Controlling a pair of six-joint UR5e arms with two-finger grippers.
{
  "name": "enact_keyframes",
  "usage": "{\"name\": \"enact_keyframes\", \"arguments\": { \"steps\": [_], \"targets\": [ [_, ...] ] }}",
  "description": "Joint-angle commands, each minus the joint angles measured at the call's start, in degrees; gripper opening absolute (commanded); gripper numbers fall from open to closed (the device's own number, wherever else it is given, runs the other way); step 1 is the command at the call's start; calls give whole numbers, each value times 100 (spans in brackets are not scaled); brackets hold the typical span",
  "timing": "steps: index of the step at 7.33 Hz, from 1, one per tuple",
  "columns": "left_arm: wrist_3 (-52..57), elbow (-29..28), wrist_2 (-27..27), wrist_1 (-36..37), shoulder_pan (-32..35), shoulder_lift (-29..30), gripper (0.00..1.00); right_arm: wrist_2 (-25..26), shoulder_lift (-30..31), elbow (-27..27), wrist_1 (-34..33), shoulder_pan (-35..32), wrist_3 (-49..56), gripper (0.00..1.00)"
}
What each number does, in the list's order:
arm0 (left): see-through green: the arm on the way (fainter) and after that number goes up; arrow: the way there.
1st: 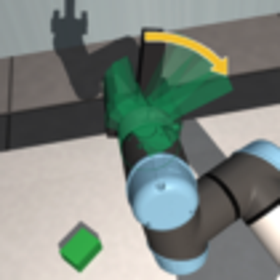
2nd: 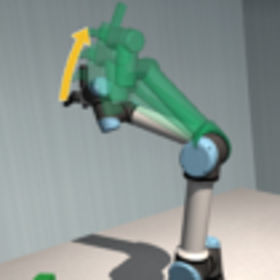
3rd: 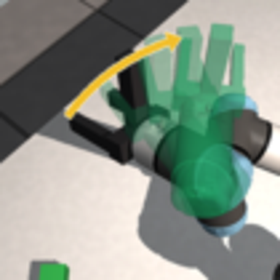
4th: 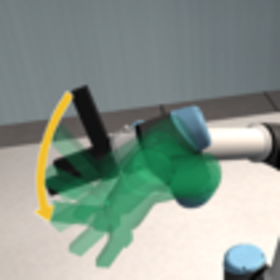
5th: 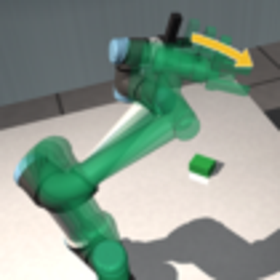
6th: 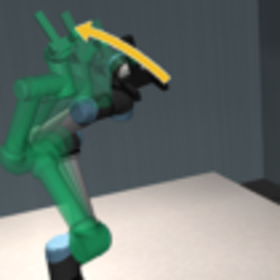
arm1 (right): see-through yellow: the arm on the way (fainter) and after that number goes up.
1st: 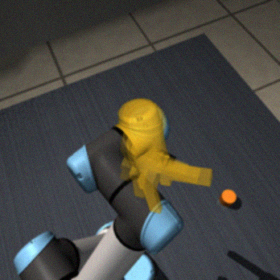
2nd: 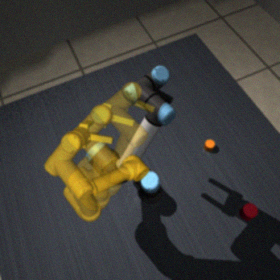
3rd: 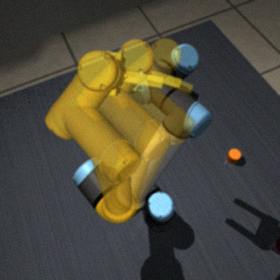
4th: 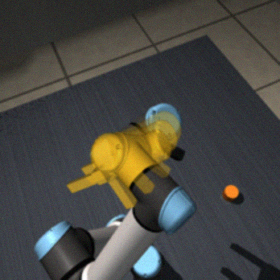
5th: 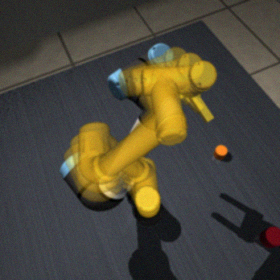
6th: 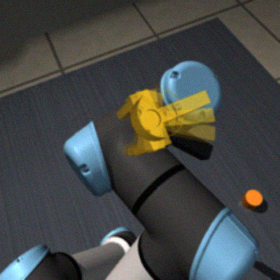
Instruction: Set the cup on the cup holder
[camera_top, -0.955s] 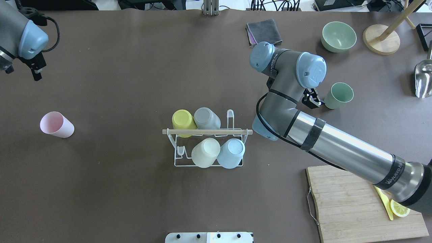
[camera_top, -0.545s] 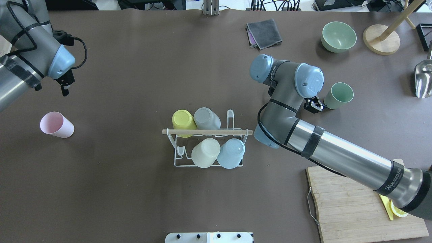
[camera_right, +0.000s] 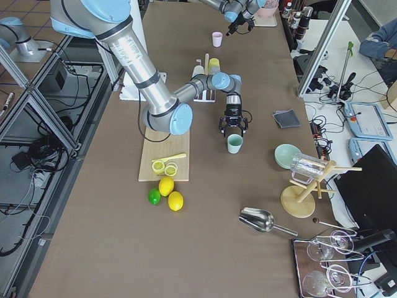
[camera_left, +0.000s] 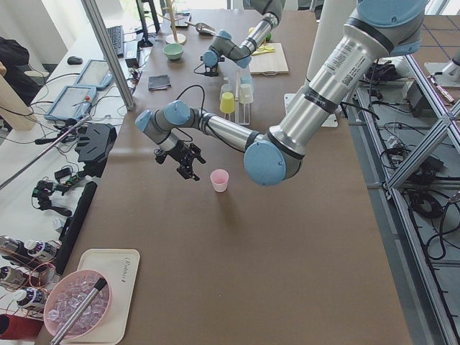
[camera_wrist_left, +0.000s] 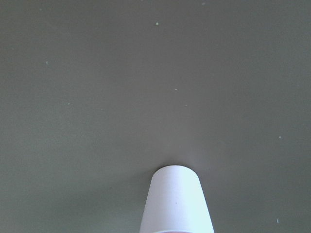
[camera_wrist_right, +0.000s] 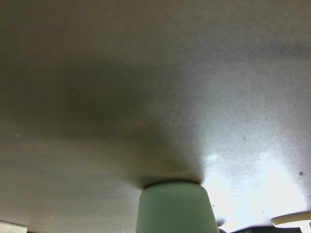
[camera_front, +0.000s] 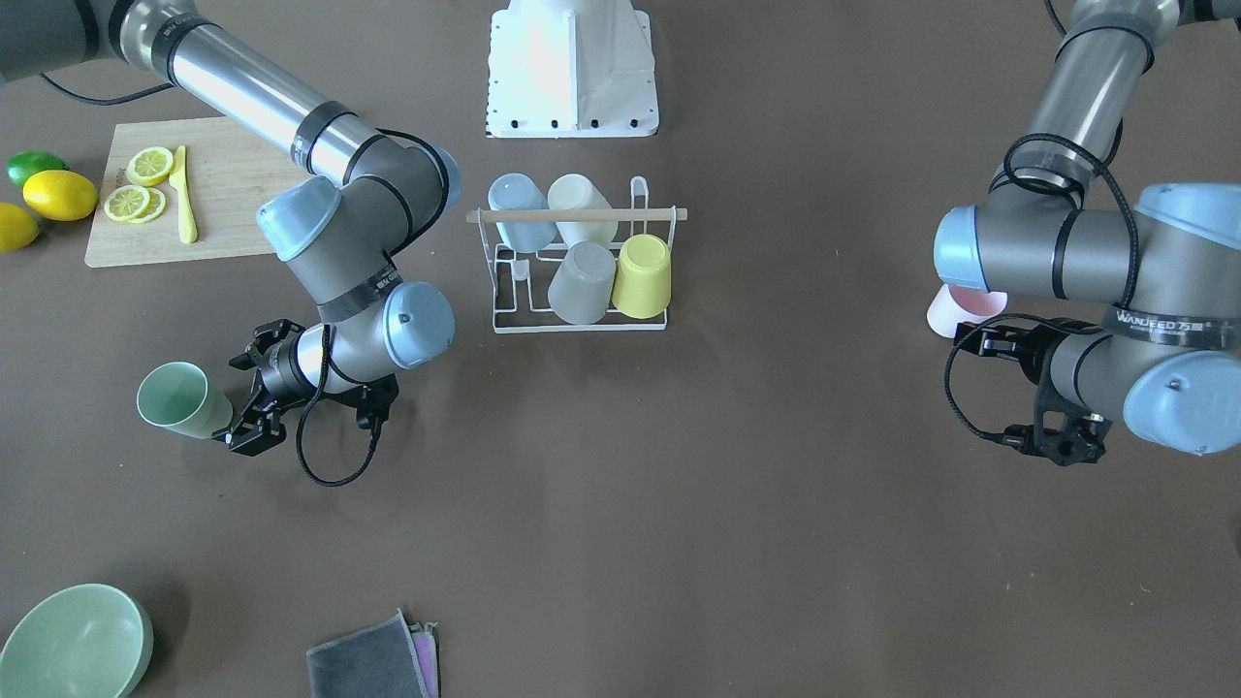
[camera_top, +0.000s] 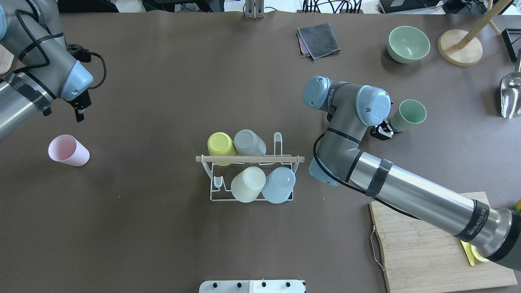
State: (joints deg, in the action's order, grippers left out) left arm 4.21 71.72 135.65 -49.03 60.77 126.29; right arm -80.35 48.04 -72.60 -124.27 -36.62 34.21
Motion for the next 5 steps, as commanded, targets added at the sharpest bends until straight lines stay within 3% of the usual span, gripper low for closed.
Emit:
{"name": "enact_keyframes", "arguments": {
  "steps": [1, 5],
  "targets": [
    [-8, -262, 338, -19, -30, 0, 98, 116, 117, 0, 8, 14, 111, 100],
    [36, -606, 435, -186, -424, 9, 98, 186, 249, -9, 104, -3, 121, 100]
  ]
}}
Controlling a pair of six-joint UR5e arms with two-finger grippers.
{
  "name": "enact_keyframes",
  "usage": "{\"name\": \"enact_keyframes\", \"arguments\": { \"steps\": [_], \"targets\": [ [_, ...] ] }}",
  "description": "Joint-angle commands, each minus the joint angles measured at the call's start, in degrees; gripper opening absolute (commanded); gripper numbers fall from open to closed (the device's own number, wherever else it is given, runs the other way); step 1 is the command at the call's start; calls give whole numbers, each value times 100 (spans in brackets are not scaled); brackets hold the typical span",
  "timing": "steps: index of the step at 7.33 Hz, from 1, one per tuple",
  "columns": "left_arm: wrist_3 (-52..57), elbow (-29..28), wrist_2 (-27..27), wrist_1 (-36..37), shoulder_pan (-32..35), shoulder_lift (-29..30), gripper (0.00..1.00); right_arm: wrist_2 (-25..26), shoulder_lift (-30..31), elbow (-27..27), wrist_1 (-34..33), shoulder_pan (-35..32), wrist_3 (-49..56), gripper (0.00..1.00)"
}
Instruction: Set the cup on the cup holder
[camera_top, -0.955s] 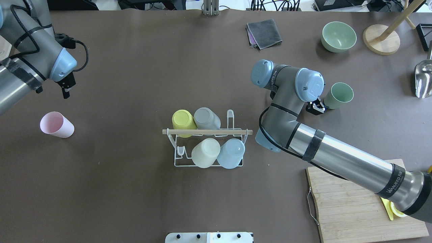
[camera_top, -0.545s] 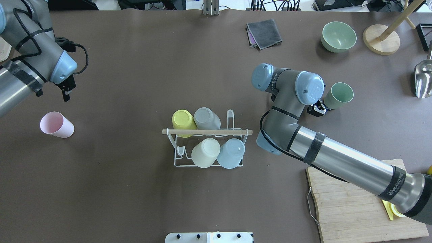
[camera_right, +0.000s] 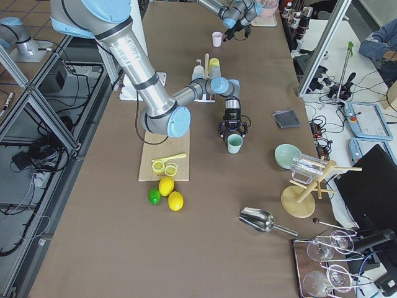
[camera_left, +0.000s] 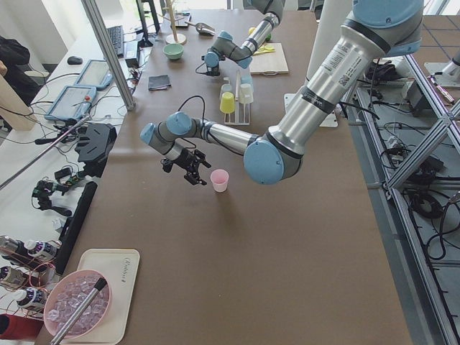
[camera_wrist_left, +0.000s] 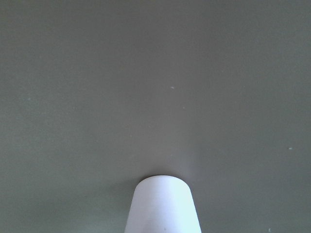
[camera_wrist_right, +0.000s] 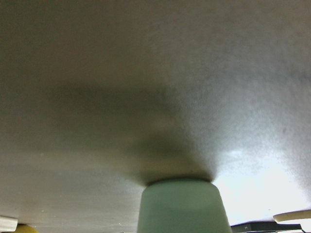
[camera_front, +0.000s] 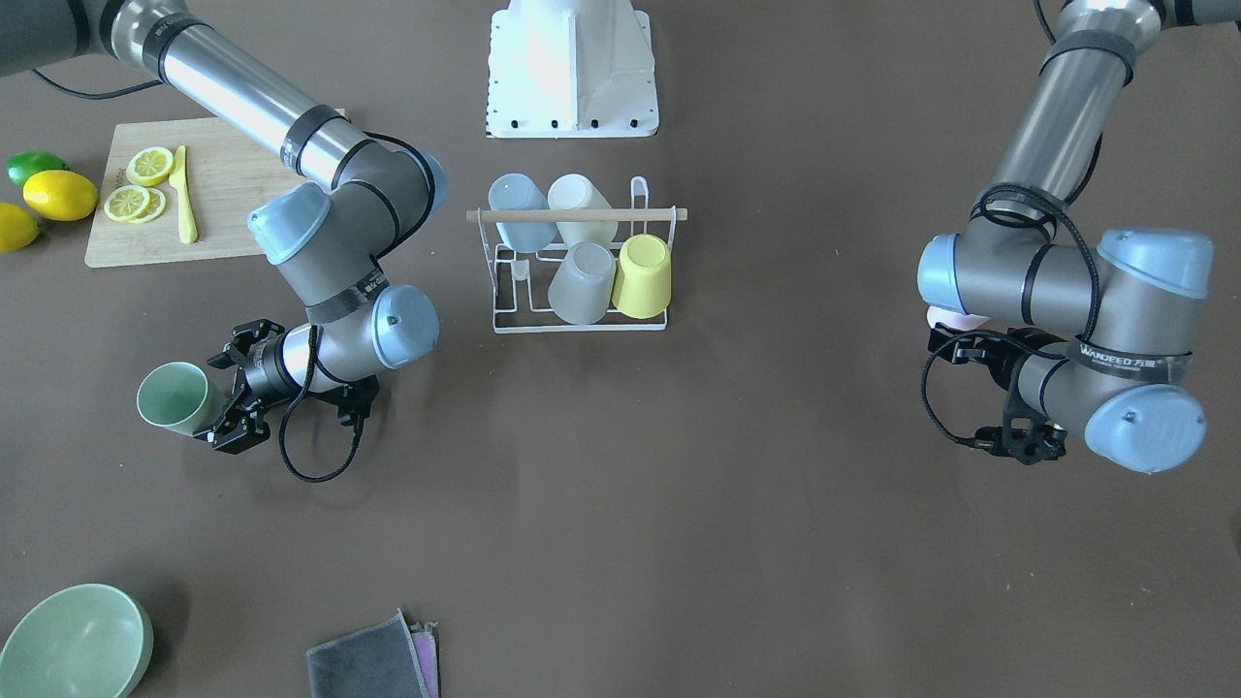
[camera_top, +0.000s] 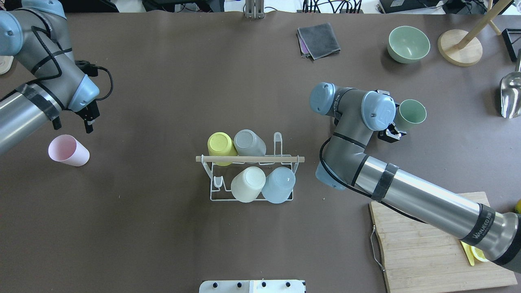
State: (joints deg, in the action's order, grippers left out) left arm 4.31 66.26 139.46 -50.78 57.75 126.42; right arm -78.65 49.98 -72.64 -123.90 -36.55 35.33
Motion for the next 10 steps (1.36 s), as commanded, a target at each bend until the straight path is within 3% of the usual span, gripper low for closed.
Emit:
{"name": "enact_keyframes", "arguments": {
  "steps": [1, 6, 10],
  "targets": [
    [70, -78, 29, -11, -194, -12, 98, 25, 160, -13, 242, -36, 87, 100],
    [633, -420, -129, 7, -256, 23, 98, 8, 241, -74, 306, -229, 114, 100],
    [633, -649, -217, 7, -387, 120, 98, -1, 759, -540, 613, -282, 97, 100]
  ]
}}
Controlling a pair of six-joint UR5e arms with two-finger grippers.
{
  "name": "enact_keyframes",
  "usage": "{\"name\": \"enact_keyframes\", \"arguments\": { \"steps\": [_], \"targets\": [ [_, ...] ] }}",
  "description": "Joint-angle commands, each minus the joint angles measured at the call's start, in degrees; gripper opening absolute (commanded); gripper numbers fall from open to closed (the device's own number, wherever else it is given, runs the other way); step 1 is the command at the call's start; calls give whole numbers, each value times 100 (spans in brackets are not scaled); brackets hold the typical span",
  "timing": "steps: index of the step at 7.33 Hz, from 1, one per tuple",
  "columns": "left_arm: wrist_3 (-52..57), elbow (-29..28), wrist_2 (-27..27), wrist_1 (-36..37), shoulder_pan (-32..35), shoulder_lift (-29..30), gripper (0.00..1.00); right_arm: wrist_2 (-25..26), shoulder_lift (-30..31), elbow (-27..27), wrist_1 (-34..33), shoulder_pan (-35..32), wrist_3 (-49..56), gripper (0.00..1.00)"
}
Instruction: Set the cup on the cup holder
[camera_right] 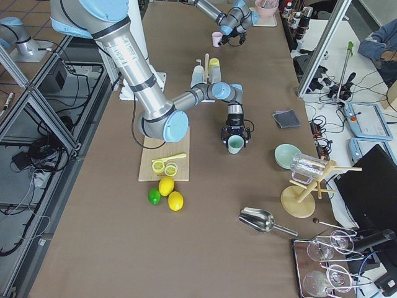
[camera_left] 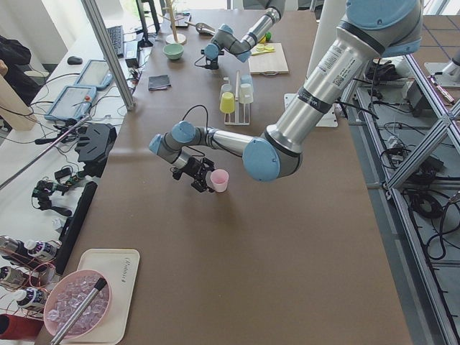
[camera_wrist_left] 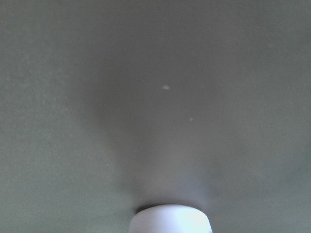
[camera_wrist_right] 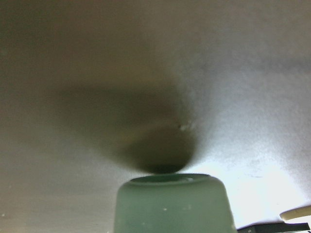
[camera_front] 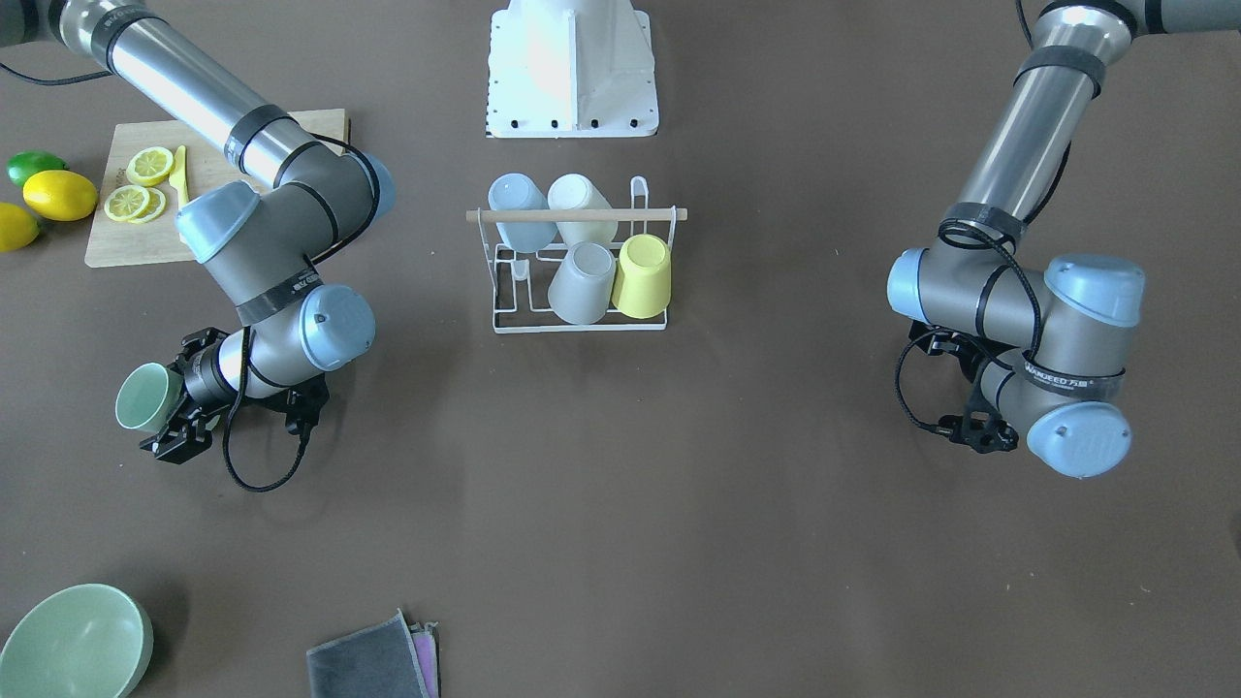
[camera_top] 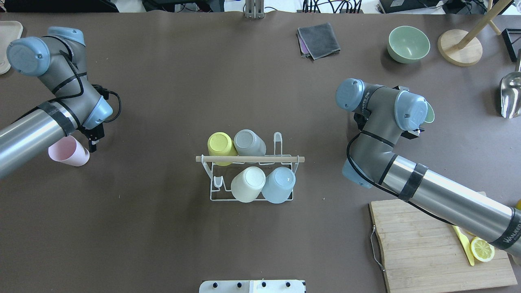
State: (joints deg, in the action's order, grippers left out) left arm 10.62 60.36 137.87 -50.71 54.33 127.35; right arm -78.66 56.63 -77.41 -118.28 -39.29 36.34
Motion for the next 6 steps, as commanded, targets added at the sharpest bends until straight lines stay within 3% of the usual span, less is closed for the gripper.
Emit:
{"name": "enact_keyframes", "arguments": {
  "steps": [1, 2, 3, 4, 6],
  "targets": [
    [10, -68, -67, 0, -46, 36, 98, -1, 163, -64, 155, -8, -13, 99],
    [10, -77, -67, 0, -54, 36, 98, -1, 242, -73, 313, -17, -30, 90],
    [10, -77, -76, 0, -63, 36, 98, -1, 252, -64, 349, 0, -48, 51],
    [10, -77, -76, 0, -98, 36, 98, -53, 252, -64, 341, -43, 4, 1],
    [10, -77, -111, 17, -125, 27, 98, -71, 260, -239, 349, -210, 301, 0]
  ]
}}
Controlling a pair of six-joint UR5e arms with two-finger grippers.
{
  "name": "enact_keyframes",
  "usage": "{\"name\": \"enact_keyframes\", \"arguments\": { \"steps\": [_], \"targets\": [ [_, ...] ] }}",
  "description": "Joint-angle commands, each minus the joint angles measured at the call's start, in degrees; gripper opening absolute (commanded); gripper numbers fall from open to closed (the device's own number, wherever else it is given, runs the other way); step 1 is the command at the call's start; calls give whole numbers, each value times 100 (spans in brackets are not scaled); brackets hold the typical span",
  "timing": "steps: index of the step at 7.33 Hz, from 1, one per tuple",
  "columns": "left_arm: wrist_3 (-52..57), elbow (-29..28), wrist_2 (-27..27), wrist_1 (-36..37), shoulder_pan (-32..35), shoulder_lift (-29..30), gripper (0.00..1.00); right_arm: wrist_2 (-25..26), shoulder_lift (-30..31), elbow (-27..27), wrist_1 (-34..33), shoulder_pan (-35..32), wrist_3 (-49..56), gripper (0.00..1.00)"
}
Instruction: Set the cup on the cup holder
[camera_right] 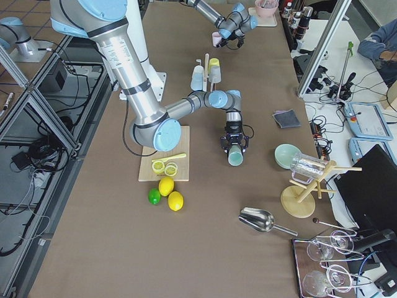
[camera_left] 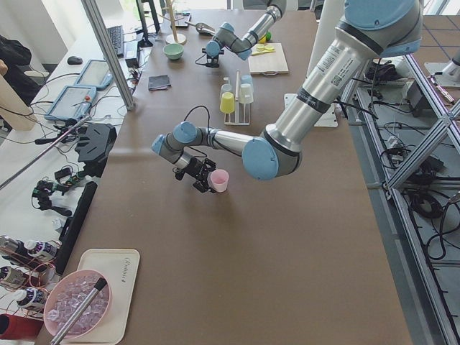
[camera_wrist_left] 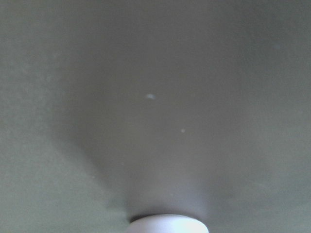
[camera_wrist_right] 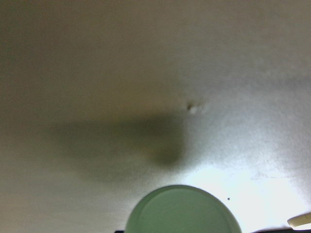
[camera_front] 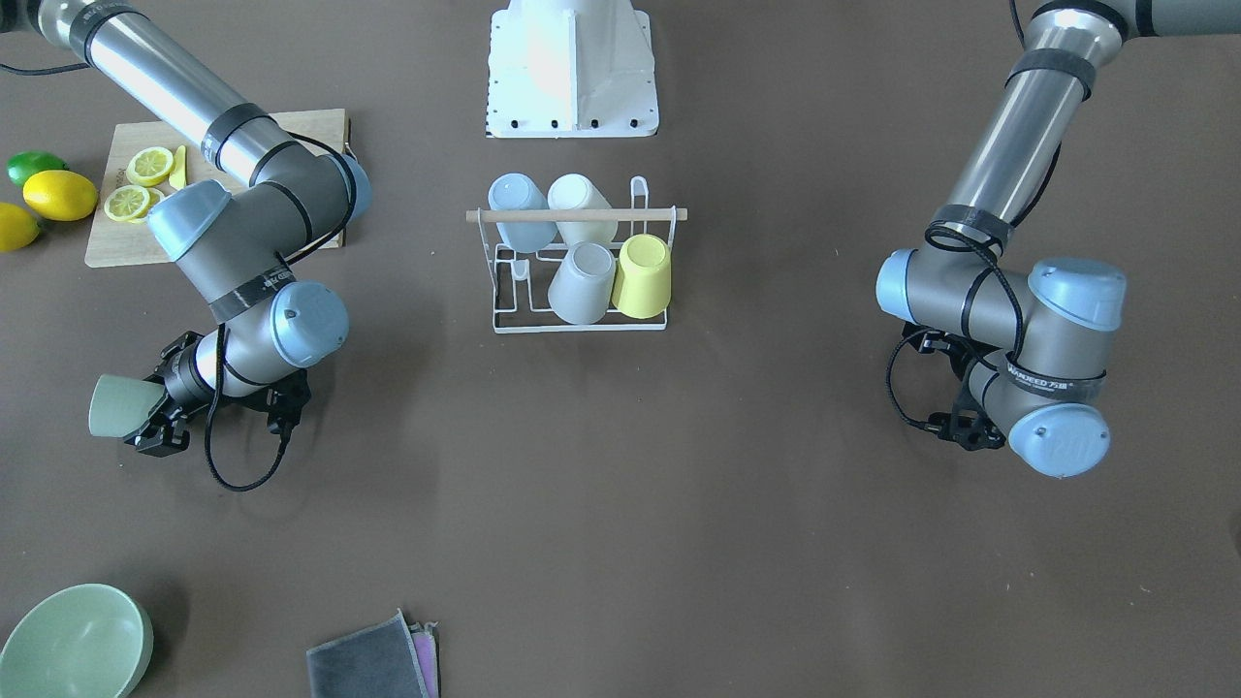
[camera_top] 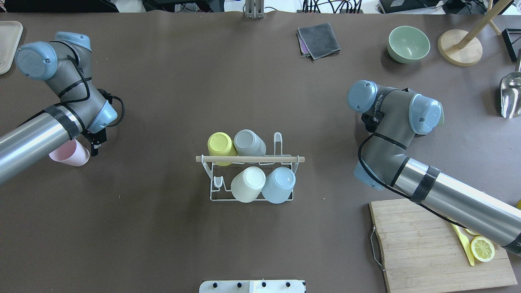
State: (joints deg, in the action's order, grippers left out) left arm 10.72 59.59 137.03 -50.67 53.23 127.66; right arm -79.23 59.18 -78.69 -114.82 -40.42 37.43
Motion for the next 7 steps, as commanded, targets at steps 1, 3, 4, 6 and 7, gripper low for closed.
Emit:
{"name": "enact_keyframes", "arguments": {
  "steps": [1, 3, 4, 6, 7],
  "targets": [
    [0, 0, -27, 13, -23, -13, 98, -57, 6, -181, 3, -159, 256, 0],
    [61, 17, -97, 83, -23, -13, 98, -214, 14, -286, -6, -360, 361, 0],
    [218, 35, -89, 240, -15, -4, 98, -555, 23, -417, -6, -571, 388, 0],
    [246, 61, -98, 286, -23, -13, 98, -1109, 312, -1082, -6, -739, 353, 0],
    [255, 70, -98, 286, -23, -13, 89, -1451, 435, -1365, -6, -835, 301, 0]
  ]
}}
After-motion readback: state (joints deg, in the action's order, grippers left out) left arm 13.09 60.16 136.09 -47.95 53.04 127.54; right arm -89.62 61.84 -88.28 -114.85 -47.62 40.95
